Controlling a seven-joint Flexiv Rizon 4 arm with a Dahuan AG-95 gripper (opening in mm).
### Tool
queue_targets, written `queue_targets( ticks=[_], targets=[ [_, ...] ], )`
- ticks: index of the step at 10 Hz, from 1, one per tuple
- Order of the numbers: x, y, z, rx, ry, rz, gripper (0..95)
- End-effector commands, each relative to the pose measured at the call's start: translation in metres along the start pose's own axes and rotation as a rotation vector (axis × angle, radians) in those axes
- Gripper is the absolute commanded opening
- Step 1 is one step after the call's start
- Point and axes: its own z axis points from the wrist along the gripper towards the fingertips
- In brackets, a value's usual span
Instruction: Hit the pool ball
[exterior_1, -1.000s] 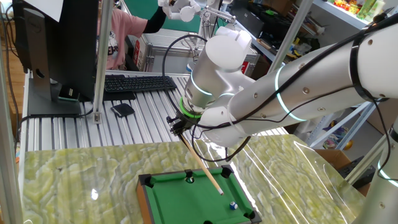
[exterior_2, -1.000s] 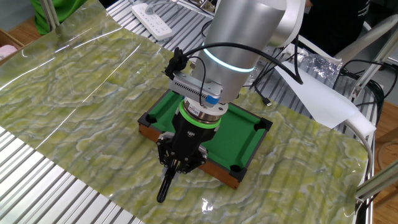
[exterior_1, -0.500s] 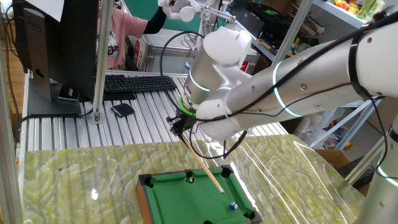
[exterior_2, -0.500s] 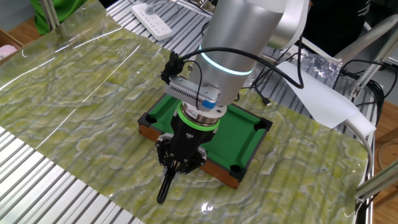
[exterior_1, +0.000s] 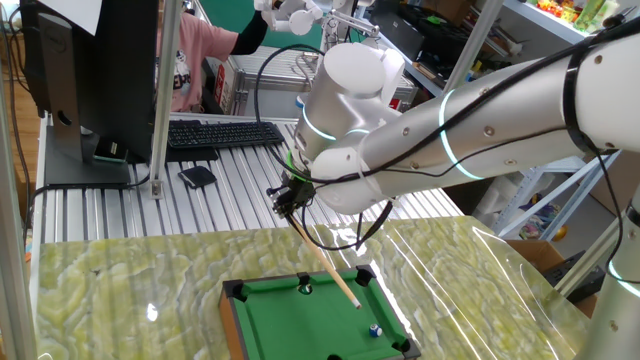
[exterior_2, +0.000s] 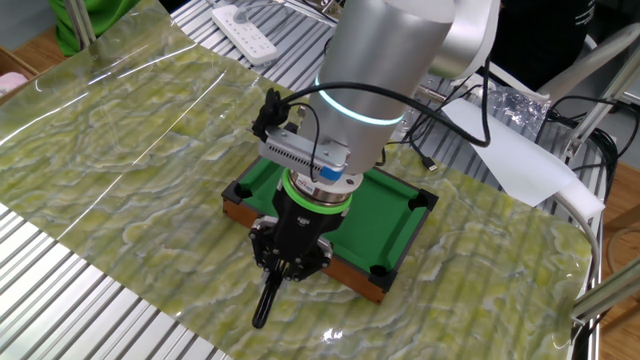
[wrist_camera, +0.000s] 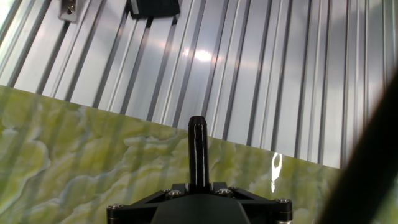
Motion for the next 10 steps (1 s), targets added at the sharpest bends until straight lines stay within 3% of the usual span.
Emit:
queue_targets(
  ticks=[1, 5, 10],
  targets=[
    [0.0011, 0.0000, -0.0007, -0.005, 0.023, 0.001, 0.0],
    [0.0011, 0.0000, -0.0007, -0.014, 0.066, 0.000, 0.0],
    [0.0011, 0.0000, -0.0007, -0.014, 0.065, 0.000, 0.0]
  ],
)
